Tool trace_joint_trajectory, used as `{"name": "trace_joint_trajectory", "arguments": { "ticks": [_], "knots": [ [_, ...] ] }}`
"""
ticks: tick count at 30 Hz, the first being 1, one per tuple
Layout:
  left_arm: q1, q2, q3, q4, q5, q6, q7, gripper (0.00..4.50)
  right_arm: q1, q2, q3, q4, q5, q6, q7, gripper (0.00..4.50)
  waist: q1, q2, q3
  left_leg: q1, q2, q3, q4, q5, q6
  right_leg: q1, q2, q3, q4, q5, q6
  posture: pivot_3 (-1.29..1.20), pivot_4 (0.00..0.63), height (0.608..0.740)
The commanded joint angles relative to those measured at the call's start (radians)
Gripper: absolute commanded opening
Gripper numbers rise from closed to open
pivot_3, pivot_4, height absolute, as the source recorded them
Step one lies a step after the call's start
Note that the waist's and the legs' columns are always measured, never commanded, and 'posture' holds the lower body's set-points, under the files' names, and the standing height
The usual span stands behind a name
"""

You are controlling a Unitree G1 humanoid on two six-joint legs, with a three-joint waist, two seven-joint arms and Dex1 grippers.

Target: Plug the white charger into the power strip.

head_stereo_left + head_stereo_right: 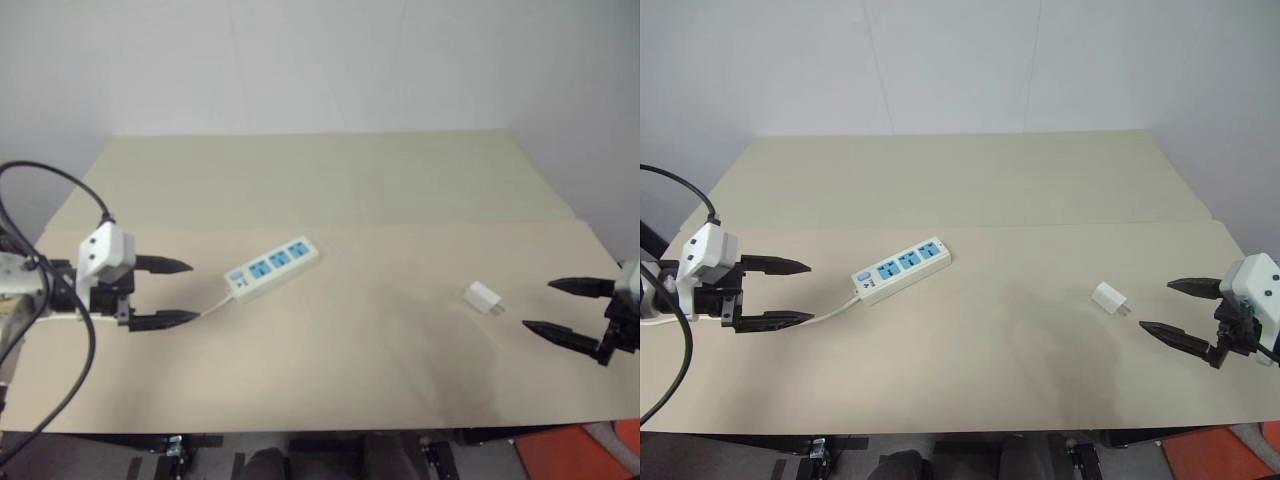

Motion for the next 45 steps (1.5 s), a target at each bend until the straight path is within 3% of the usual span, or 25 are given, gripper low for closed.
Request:
{"name": "trace_joint_trajectory", "arguments": {
  "ticks": [1,12,21,36,45],
  "knots": [
    [0.001,0.01,0.042,-0.022,-0.023,0.004,0.01,4.46,-0.026,-0.011,-0.014,-0.026,0.017,-0.014,-0.004,4.5,0.001,0.0,0.0,0.0,0.0,0.0,0.0,0.0,0.0,0.0,0.0,0.0,0.0,0.0,0.0,0.0,0.15,0.74],
    [-0.044,-0.061,-0.017,0.086,0.053,-0.045,0.114,4.46,-0.198,0.008,0.125,-0.134,0.075,0.085,-0.084,4.5,0.007,0.0,0.0,0.0,0.0,0.0,0.0,0.0,0.0,0.0,0.0,0.0,0.0,0.0,0.0,0.0,0.15,0.74],
    [-0.256,-0.273,-0.07,0.426,0.085,-0.271,0.109,4.46,-0.3,0.026,0.243,-0.254,0.123,0.161,-0.135,4.5,0.023,-0.001,0.0,-0.002,-0.001,-0.001,0.001,0.0,-0.001,0.0,-0.001,-0.002,0.002,0.0,0.0,0.0,0.15,0.74],
    [-0.447,-0.485,-0.154,0.874,0.186,-0.55,0.051,4.46,-0.317,0.051,0.253,-0.27,0.173,0.176,-0.15,4.5,0.013,-0.002,-0.001,-0.002,-0.001,-0.001,0.002,0.0,0.0,0.0,0.0,-0.002,0.002,0.001,0.0,0.0,0.15,0.74],
    [-0.488,-0.534,-0.163,1.05,0.251,-0.701,0.081,4.46,-0.297,0.043,0.21,-0.296,0.212,0.203,-0.156,4.5,0.014,-0.002,-0.001,-0.002,-0.001,-0.002,0.002,0.0,0.0,0.0,0.0,-0.002,0.002,0.001,0.0,0.0,0.15,0.74]
  ]
}}
